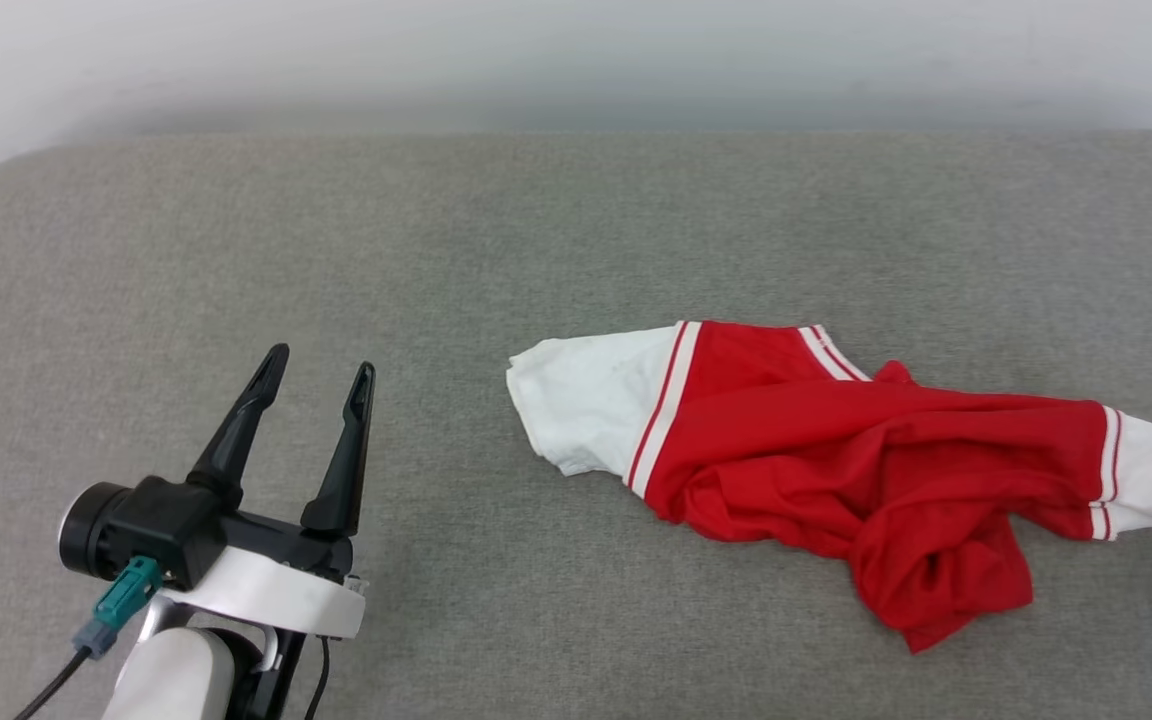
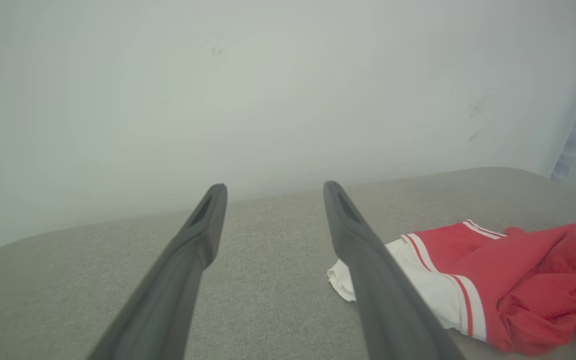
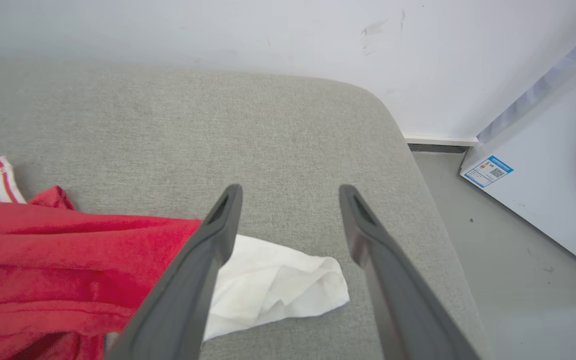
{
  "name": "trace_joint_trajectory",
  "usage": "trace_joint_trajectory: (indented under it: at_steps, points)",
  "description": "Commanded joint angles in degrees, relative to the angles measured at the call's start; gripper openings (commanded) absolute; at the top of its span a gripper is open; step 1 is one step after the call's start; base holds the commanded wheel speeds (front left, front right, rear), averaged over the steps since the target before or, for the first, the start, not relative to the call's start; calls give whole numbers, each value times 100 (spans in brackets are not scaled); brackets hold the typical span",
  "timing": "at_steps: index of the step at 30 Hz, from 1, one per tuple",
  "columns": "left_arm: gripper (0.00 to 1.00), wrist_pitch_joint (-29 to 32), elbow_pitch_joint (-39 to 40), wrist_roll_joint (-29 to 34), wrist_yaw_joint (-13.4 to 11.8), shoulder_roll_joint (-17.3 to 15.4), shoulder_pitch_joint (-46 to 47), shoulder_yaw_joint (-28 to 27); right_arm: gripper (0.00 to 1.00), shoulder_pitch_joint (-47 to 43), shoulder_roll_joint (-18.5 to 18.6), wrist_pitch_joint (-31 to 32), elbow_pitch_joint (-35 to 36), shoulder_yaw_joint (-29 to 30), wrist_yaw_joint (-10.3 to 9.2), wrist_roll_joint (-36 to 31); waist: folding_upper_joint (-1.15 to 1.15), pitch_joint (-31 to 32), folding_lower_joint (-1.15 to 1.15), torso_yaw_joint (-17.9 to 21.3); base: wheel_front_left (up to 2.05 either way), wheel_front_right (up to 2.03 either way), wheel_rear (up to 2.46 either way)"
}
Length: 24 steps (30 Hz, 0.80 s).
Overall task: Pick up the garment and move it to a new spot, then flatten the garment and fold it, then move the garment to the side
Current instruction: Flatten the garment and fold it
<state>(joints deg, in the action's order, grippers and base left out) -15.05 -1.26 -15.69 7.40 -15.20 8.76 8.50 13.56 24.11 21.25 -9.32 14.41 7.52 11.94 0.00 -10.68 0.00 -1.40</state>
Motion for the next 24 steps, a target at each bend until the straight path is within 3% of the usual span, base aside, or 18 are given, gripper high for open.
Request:
trace_joint_trajectory:
  at_steps: [1,8,11,19,21,22,24]
  points:
    - [100,25,-9,-68,6,-32,72,8,100,-149,-196,-210,217,62,-6,111,0,132,0,140,0,0,0]
    - [100,559,-13,-289,7,-470,281,357,100,-734,-1488,-1778,1575,241,-4,572,0,257,0,467,0,0,0]
    - [100,918,51,-443,7,-758,505,602,100,-955,-1801,-2335,1885,128,-5,632,0,233,0,616,0,0,0]
    - [100,2350,216,-1322,7,-1576,1714,1497,100,-1160,-2054,-3127,2090,-3,-4,716,0,-28,0,916,0,0,0]
    - [100,2883,135,-1649,5,-1757,2101,1724,100,-1123,-2071,-3186,2066,0,-4,685,0,-115,0,970,0,0,0]
    - [100,3531,39,-1972,6,-1930,2459,2061,100,-1069,-2087,-3240,2038,-4,-4,657,0,-203,0,1025,0,0,0]
    - [100,4189,-63,-2358,6,-2034,2824,2334,100,-1031,-2098,-3257,1997,-5,-4,620,0,-299,0,1078,0,0,0]
